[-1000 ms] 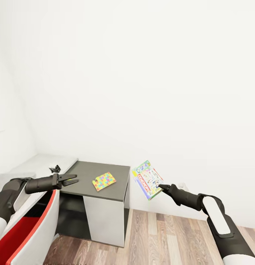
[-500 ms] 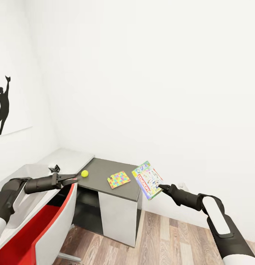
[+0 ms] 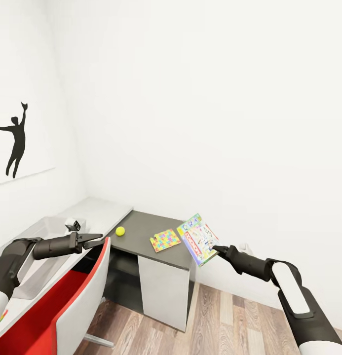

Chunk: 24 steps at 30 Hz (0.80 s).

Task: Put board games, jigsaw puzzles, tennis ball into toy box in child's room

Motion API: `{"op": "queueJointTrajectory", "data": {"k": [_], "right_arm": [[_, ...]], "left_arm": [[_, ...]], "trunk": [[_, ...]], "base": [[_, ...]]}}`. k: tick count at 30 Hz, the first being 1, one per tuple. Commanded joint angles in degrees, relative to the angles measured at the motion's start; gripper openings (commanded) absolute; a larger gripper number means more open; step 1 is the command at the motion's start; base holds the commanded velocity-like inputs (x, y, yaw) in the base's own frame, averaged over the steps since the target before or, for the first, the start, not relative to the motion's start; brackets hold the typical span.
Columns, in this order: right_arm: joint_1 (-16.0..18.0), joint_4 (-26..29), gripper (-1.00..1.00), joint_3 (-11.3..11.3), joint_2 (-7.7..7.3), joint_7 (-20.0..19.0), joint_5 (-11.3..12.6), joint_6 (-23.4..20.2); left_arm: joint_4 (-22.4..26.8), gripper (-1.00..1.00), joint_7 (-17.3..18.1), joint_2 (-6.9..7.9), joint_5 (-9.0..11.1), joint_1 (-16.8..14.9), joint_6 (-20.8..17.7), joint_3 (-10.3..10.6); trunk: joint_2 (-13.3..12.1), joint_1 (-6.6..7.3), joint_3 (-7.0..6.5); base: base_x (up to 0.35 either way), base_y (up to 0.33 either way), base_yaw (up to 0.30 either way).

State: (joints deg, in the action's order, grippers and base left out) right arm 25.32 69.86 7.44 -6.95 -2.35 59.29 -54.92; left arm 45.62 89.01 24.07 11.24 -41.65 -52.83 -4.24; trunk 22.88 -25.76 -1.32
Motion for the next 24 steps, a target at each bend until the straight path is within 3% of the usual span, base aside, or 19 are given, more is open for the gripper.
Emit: {"op": "queueJointTrajectory", "data": {"k": [1,16,24], "right_arm": [[0.0,0.2,-1.0,0.1,0.01,-0.3,-0.3,-0.3],[0.1,1.3,-1.0,0.0,0.01,0.0,-0.3,-0.3],[0.1,1.3,-1.0,0.0,0.01,0.1,-0.2,-0.3]], "left_arm": [[0.0,1.0,0.2,0.01,0.0,0.0,-0.6,0.0],[-0.1,1.0,0.2,0.01,0.1,0.0,-0.4,0.0],[-0.1,1.0,0.2,0.01,0.1,0.0,-0.3,0.0]], "trunk": [[0.0,-0.02,0.03],[0.0,-0.02,0.03],[0.0,-0.02,0.03]], "base": [[0.0,0.0,0.003],[0.0,0.0,0.001],[0.0,0.0,0.203]]}}
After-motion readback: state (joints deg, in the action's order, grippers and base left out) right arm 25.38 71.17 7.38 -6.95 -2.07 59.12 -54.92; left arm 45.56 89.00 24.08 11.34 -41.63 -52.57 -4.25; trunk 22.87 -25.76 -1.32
